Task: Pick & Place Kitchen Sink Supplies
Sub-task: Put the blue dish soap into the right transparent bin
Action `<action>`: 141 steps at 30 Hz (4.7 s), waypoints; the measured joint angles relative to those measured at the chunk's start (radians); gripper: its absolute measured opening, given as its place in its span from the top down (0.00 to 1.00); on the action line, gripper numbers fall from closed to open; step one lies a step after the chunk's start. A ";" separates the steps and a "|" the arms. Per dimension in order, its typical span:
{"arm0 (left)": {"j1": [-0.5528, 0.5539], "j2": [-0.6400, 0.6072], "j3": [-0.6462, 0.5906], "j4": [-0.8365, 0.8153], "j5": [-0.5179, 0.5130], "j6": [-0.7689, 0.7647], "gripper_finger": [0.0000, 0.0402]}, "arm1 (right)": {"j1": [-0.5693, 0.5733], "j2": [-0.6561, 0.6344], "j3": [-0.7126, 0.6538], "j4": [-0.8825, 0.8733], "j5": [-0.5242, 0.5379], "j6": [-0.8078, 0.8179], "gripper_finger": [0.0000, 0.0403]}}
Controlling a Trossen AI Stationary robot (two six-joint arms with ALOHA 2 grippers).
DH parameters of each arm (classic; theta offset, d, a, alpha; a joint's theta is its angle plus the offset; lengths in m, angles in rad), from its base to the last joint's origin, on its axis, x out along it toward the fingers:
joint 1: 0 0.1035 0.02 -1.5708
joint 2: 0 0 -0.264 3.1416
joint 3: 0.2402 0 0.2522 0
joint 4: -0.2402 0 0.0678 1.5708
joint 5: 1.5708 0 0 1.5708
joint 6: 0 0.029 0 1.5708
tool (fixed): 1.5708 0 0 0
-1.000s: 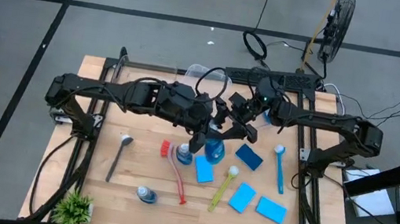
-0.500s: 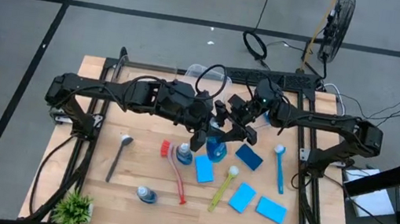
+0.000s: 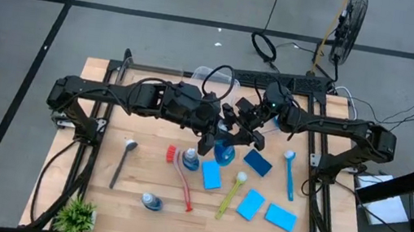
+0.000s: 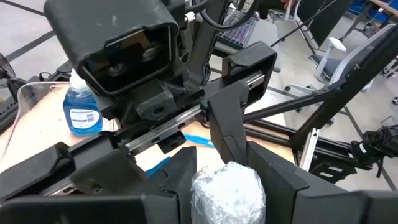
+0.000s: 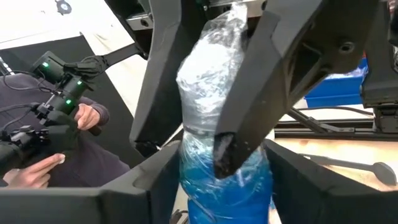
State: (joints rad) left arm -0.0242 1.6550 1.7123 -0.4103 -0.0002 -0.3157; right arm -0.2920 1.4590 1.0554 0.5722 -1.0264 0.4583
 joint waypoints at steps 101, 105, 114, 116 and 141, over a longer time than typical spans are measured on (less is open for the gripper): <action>0.267 -0.313 -0.320 -0.380 -0.289 0.163 0.37 | 0.039 -0.294 -0.711 0.187 2.000 -0.261 0.61; 0.288 -0.444 -0.449 -0.265 -0.272 0.153 0.37 | 0.039 -0.254 -0.712 0.218 2.006 -0.261 0.61; 0.294 -0.691 -0.663 -0.133 -0.252 0.107 0.37 | 0.039 -0.156 -0.711 0.270 2.032 -0.230 0.60; 0.294 -0.716 -0.684 -0.128 -0.252 0.105 0.37 | 0.039 -0.135 -0.711 0.286 2.048 -0.231 0.60; 0.294 -0.758 -0.755 -0.115 -0.252 0.098 0.37 | 0.039 -0.071 -0.711 0.271 2.072 -0.208 0.53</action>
State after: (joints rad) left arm 0.2699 0.8970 0.9569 -0.5251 -0.2525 -0.2172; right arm -0.2531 1.3884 0.3439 0.8433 1.0454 0.2504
